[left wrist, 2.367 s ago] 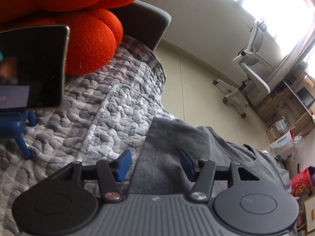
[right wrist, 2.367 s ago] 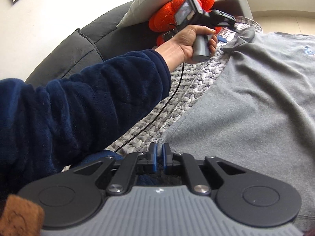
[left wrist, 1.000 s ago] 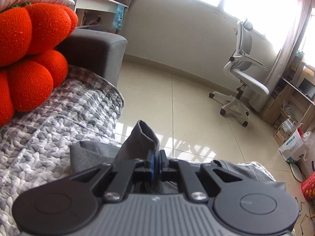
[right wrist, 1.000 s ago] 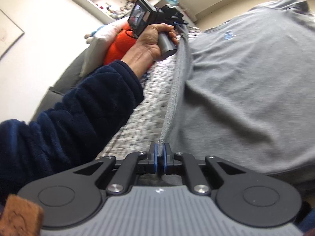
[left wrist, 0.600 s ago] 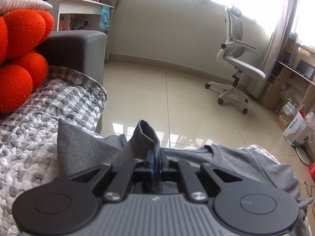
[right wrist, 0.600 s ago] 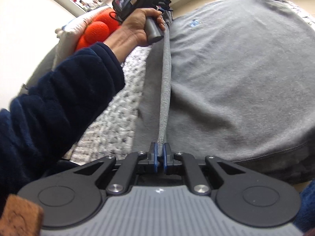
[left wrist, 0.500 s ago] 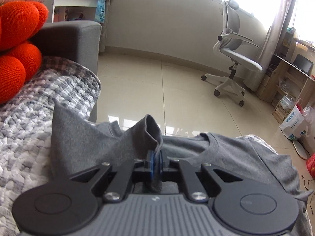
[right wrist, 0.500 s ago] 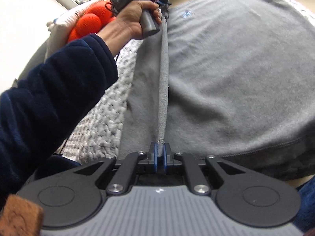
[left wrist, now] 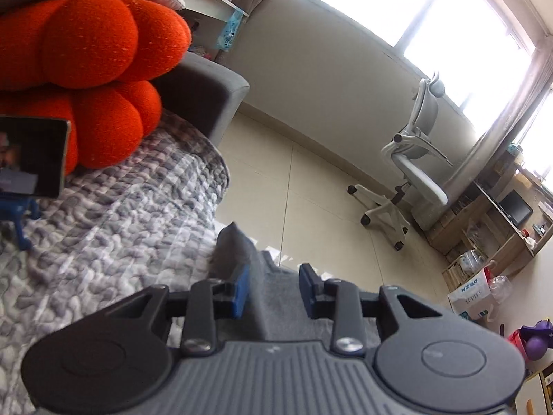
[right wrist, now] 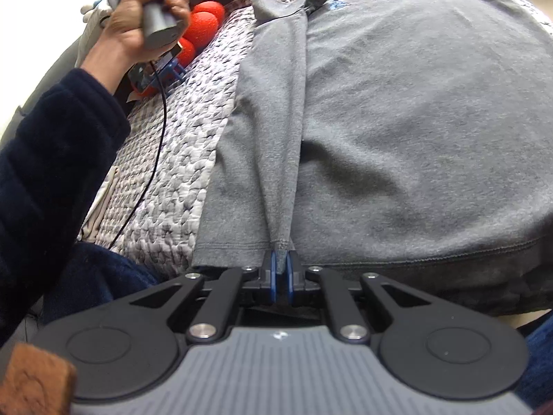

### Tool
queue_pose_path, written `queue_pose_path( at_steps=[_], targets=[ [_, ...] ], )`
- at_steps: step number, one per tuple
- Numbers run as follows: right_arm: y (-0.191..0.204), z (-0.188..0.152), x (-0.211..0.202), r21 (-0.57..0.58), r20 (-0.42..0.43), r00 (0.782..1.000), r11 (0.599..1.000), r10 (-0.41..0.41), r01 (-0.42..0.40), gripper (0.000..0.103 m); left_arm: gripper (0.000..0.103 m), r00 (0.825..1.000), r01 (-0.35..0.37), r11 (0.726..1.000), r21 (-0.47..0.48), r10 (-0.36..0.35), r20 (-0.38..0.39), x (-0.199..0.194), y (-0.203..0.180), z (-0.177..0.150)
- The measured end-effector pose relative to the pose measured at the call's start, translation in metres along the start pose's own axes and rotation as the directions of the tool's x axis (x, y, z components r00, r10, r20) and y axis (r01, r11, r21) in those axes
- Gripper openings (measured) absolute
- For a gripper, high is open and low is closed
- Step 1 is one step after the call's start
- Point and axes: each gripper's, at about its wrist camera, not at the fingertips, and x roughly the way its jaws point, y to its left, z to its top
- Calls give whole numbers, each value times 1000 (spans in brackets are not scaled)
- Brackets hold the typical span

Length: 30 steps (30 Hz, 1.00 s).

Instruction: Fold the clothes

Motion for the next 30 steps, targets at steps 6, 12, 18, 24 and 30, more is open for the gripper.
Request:
queue_pose_path(
  at_steps=[6, 12, 18, 24, 30],
  targets=[
    [3, 0, -6, 5, 23, 999, 999, -42, 42, 9, 36, 992, -84, 996, 12, 85, -97, -21, 14, -38],
    [12, -6, -4, -33, -12, 997, 996, -82, 81, 8, 35, 985, -118, 992, 34, 121, -122, -18, 22, -51],
    [19, 23, -16, -105, 78, 989, 985, -126, 134, 18, 35, 983, -133, 989, 69, 140, -121, -13, 27, -55],
    [26, 112, -45, -282, 195, 980, 955, -39, 95, 61, 36, 983, -133, 988, 73, 141, -119, -11, 32, -55],
    [4, 217, -14, -269, 167, 985, 963, 50, -4, 61, 36, 976, -126, 986, 105, 143, -167, -2, 27, -61]
  ],
)
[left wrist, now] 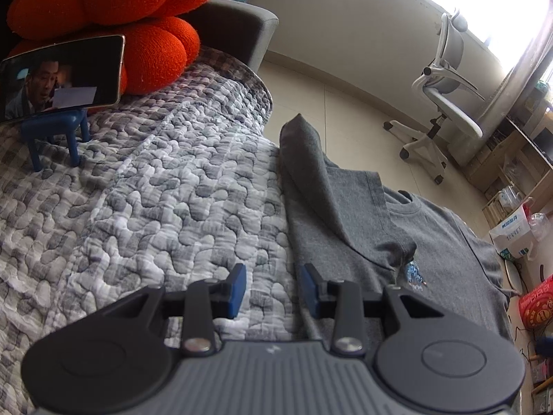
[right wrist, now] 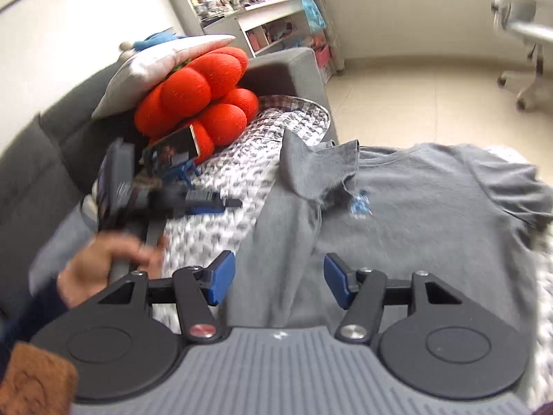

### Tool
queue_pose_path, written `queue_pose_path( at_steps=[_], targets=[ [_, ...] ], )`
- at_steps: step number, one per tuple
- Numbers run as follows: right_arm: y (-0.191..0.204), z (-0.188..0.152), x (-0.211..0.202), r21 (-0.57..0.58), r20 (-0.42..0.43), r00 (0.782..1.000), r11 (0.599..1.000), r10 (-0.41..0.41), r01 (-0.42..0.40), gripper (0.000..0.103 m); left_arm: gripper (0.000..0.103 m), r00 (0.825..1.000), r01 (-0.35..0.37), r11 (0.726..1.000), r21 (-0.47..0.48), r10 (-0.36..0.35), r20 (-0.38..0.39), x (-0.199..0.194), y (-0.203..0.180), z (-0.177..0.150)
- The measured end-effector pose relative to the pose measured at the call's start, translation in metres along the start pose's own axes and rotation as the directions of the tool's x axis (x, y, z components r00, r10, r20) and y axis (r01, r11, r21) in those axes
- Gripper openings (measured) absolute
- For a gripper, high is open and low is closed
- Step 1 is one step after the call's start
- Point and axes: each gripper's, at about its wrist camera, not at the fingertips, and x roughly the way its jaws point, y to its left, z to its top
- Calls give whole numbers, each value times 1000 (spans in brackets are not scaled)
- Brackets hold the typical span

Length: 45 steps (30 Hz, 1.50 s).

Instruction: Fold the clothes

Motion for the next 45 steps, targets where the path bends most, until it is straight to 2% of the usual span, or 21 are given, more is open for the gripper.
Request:
queue_pose_path(
  at_steps=[7, 13, 14, 16, 20, 25, 27, 30, 31, 33, 35, 36, 37, 41, 43, 45],
  targets=[
    [-28, 20, 52, 31, -36, 998, 998, -44, 45, 61, 36, 1000, -12, 1000, 16, 12, -24, 9, -2, -2],
    [-51, 37, 96, 57, -67, 994, 995, -81, 84, 60, 36, 999, 3, 998, 67, 1, -54, 14, -9, -5],
    [-55, 40, 104, 61, -72, 994, 994, -87, 91, 55, 36, 998, -1, 997, 74, 5, -58, 15, -10, -5],
    [-63, 45, 118, 69, -83, 992, 992, -98, 104, 5, 36, 998, -4, 997, 82, 9, -67, 18, -10, -6],
    [-75, 56, 142, 78, -98, 987, 987, -130, 138, 3, 36, 997, -4, 995, 98, 11, -70, 19, -12, -6],
    [-61, 47, 133, 11, -92, 960, 963, -265, 268, 3, 36, 997, -20, 994, 109, 28, -72, 22, -15, -7],
    [-62, 41, 139, 2, -101, 957, 962, -272, 273, 3, 36, 997, -27, 993, 118, 36, -73, 22, -16, -7],
    [-59, 39, 138, 3, -118, 973, 980, -198, 200, 8, 36, 996, -32, 992, 126, 41, -73, 21, -17, -8],
    [-56, 42, 136, -7, -129, 978, 986, -164, 165, 16, 36, 996, -32, 992, 123, 41, -74, 21, -16, -7],
    [-54, 52, 129, -33, -117, 981, 988, -152, 149, 16, 36, 996, -33, 993, 115, 42, -75, 21, -14, -6],
    [-57, 63, 120, -45, -90, 984, 988, -154, 150, 35, 37, 997, -32, 993, 112, 40, -73, 20, -14, -5],
    [-63, 69, 115, -28, -71, 986, 989, -150, 148, 57, 37, 997, -32, 993, 110, 40, -72, 20, -13, -5],
    [-68, 75, 111, -10, -60, 989, 991, -137, 136, 62, 37, 997, -31, 993, 110, 39, -72, 20, -13, -5],
    [-88, 91, 113, 65, -76, 996, 996, -55, 60, 62, 38, 996, -28, 993, 114, 37, -77, 21, -14, -5],
    [-96, 92, 124, 77, -73, 997, 996, -39, 45, 62, 38, 996, -24, 992, 126, 34, -81, 21, -17, -6],
    [-100, 89, 136, 98, -95, 995, 995, 13, -4, 62, 38, 995, -24, 987, 158, 38, -88, 22, -21, -9]
  ],
)
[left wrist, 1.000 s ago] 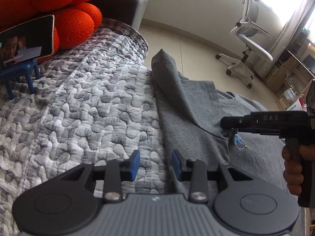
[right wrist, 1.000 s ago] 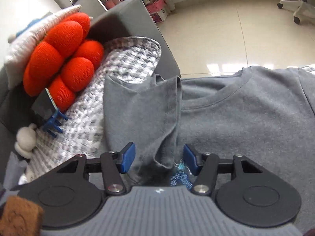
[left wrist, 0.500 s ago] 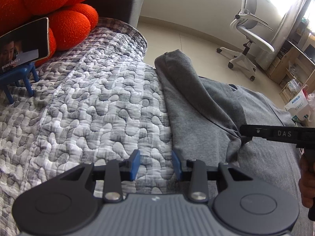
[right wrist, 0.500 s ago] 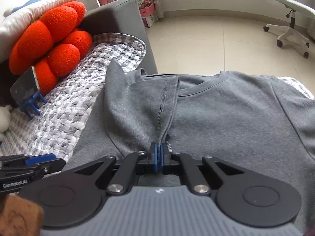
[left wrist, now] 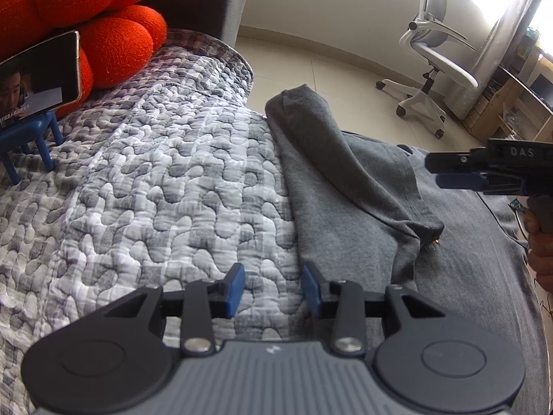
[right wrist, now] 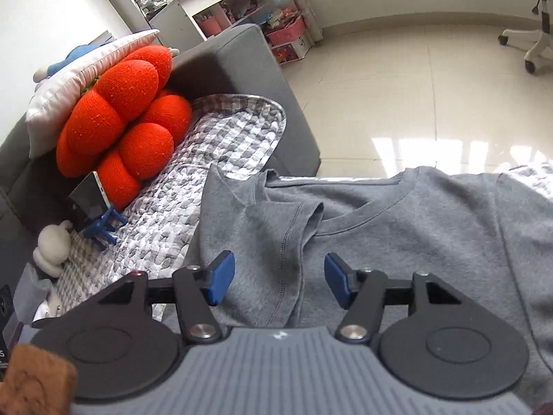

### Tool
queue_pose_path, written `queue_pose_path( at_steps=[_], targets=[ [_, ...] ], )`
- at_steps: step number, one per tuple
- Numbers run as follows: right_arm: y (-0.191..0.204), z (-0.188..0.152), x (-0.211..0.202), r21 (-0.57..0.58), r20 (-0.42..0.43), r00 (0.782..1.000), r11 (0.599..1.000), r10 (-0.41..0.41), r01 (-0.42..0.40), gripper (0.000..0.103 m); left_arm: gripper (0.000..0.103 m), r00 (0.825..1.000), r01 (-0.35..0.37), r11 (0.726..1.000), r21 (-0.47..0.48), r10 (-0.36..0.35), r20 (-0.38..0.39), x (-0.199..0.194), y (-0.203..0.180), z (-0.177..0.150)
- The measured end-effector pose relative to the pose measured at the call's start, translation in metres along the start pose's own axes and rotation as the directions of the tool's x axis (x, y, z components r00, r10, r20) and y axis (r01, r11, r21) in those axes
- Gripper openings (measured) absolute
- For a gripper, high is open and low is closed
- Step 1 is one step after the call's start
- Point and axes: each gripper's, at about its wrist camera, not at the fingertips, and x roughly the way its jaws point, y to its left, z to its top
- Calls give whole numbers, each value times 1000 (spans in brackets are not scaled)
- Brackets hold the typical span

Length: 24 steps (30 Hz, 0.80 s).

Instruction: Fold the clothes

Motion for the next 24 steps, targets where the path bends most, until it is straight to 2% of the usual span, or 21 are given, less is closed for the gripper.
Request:
queue_pose_path(
  at_steps=[1, 3, 5, 6, 7, 8, 13, 18, 20, 21, 24],
  targets=[
    [0, -2, 5, 2, -2, 1000, 1000, 2, -2, 62, 39, 1000, -1, 1000, 16, 2, -3, 1, -3, -1],
    [3, -8, 14, -10, 24, 998, 998, -54, 55, 62, 39, 1000, -4, 999, 48, 5, -10, 2, -8, -3],
    [8, -14, 21, -46, 47, 994, 994, -99, 101, 52, 39, 1000, -4, 998, 57, 5, -13, 2, -9, -3],
    [11, -17, 24, -68, 59, 991, 990, -119, 123, 36, 39, 1000, -3, 999, 54, 4, -13, 2, -9, -3],
    [14, -20, 27, -91, 71, 988, 985, -139, 145, 13, 39, 1000, -2, 999, 50, 2, -13, 3, -9, -3],
    [17, -22, 28, -105, 84, 985, 982, -151, 160, 5, 39, 1000, 0, 999, 47, 0, -13, 2, -7, -3],
    [30, -26, 8, -96, 175, 957, 964, -230, 249, 3, 39, 1000, -3, 999, 44, 3, -12, 3, -6, -2],
    [21, -34, 14, -47, 102, 942, 944, -321, 327, 3, 39, 1000, -15, 998, 63, 16, -15, 4, -8, -3],
    [30, -35, 1, -57, 116, 951, 954, -288, 296, 5, 39, 1000, -13, 998, 68, 14, -19, 4, -8, -3],
    [35, -35, -6, -62, 123, 955, 958, -271, 280, 13, 39, 1000, -12, 998, 69, 13, -19, 3, -7, -3],
    [48, -35, -26, -77, 144, 965, 970, -220, 232, 20, 39, 1000, -9, 998, 57, 10, -20, 1, -3, -2]
  ],
)
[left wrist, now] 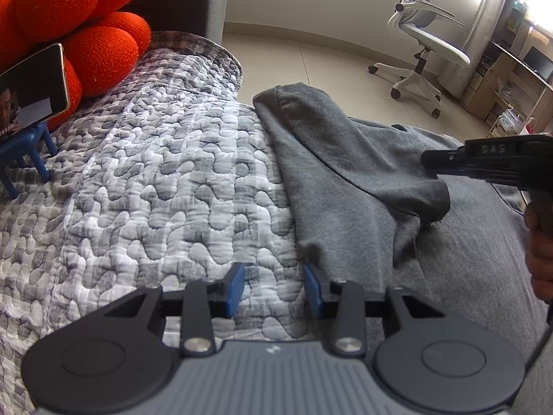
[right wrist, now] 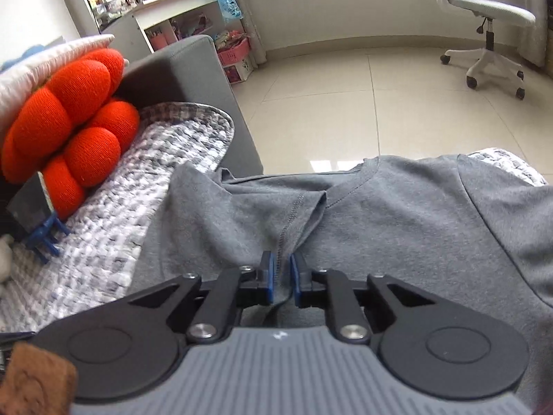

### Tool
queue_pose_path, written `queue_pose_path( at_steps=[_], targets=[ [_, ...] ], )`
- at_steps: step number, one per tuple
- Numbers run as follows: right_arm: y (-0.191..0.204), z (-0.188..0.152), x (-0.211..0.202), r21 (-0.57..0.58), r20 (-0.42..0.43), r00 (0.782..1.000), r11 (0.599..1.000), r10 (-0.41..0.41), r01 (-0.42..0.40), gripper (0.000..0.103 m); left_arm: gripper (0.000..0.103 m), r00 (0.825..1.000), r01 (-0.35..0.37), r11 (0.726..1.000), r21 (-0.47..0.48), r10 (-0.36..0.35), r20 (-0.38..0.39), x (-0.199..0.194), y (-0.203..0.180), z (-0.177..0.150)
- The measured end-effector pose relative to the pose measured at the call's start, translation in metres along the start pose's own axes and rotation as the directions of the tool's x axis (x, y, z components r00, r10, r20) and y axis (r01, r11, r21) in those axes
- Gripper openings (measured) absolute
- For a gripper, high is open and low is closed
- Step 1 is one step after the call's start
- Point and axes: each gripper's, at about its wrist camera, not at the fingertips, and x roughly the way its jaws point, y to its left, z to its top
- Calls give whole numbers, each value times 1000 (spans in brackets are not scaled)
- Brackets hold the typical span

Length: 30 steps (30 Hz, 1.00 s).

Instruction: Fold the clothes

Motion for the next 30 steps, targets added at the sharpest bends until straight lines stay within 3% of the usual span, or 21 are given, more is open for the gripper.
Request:
queue_pose_path(
  at_steps=[1, 3, 8, 12, 14, 15, 16, 19, 24, 27, 30],
  targets=[
    [3, 1, -7, -3, 8, 1000, 1000, 17, -17, 32, 39, 1000, 0, 1000, -4, 0, 2, -1, 1, 0],
    [9, 4, -22, -10, 24, 998, 999, 51, -51, 43, 39, 1000, 1, 1000, -13, -1, 5, -3, 4, 0],
    [40, -10, -100, -126, 103, 979, 978, 177, -164, 46, 40, 1000, 25, 999, -30, -25, 12, -12, 11, -2],
    [64, -51, -173, -152, 143, 928, 934, 345, -324, 47, 40, 999, 51, 998, -30, -51, 16, -20, 10, -7],
    [75, -76, -207, -167, 149, 893, 901, 424, -400, 52, 41, 998, 63, 998, -23, -62, 19, -24, 8, -10],
    [80, -89, -218, -173, 140, 885, 891, 444, -420, 60, 41, 998, 68, 998, -15, -67, 19, -26, 6, -11],
    [87, -101, -228, -181, 125, 885, 887, 448, -424, 64, 41, 998, 66, 998, -8, -66, 17, -26, 4, -13],
    [109, -141, -232, -206, 62, 916, 903, 396, -376, 64, 42, 998, 61, 998, 15, -61, 12, -28, -2, -19],
    [144, -211, -194, -259, -60, 963, 927, 264, -270, 64, 42, 999, 52, 997, 51, -53, 3, -31, -11, -28],
    [164, -255, -182, -371, -103, 973, 899, 207, -231, 64, 42, 999, 43, 998, 47, -43, 3, -34, -7, -33],
    [188, -279, -173, -496, -115, 979, 844, 171, -205, 59, 42, 1000, 24, 998, 58, -24, 6, -37, -3, -37]
  ],
)
